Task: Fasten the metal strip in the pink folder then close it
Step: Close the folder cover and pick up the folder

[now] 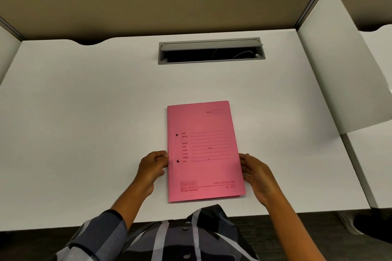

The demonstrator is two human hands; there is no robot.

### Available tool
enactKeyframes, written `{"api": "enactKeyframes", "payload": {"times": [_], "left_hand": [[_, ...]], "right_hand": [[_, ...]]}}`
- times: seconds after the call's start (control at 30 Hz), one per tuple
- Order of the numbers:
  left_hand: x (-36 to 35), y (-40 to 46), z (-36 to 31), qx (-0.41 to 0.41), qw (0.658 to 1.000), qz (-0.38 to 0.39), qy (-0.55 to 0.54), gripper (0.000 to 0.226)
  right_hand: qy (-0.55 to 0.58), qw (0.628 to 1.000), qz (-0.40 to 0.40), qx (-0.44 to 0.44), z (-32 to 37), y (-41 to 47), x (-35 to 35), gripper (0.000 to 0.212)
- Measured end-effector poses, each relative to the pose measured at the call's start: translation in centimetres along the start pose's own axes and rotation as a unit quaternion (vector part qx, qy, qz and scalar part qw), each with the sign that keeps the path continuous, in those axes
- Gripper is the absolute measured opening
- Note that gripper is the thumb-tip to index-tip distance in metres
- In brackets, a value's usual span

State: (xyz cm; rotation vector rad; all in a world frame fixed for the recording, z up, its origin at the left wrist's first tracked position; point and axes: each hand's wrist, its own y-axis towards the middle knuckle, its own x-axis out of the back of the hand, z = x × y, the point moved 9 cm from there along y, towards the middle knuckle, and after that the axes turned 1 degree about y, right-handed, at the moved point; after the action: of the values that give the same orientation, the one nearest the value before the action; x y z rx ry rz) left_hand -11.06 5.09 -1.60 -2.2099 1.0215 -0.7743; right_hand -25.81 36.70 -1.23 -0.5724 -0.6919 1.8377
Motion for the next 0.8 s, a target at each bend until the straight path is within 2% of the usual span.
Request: {"api": "enactKeyframes", "payload": {"times": [0.1,0.23,0.33,0.47,0.8], "left_hand": [[-0.2,0.0,0.1,0.002,1.0,-0.002,-0.001,0.028],[-0.9,0.1,0.2,-0.004,1.0,0.01,0.0,0.03],[-1.3,-0.1,0.2,-0.007,1.0,0.019,-0.014,0.027],[-1.6,0.0,0.5,-0.006,1.0,0.013,-0.018,0.028],[-2.4,-0.6,0.7,0.013,0.996,0.022,-0.084,0.03]], "right_hand": [[-0.109,0.992,-0.05,0.036,0.4,-0.1,0.4,0.027],[-0.273,0.954,-0.098,0.08,0.3,0.6,0.5,0.04],[-0.335,0.931,-0.107,0.096,0.1,0.8,0.0,0.046],[-0.344,0.931,-0.082,0.09,-1.0,0.9,-0.8,0.048],[-0.307,0.944,-0.089,0.078,-0.2,0.2,-0.5,0.039]]}}
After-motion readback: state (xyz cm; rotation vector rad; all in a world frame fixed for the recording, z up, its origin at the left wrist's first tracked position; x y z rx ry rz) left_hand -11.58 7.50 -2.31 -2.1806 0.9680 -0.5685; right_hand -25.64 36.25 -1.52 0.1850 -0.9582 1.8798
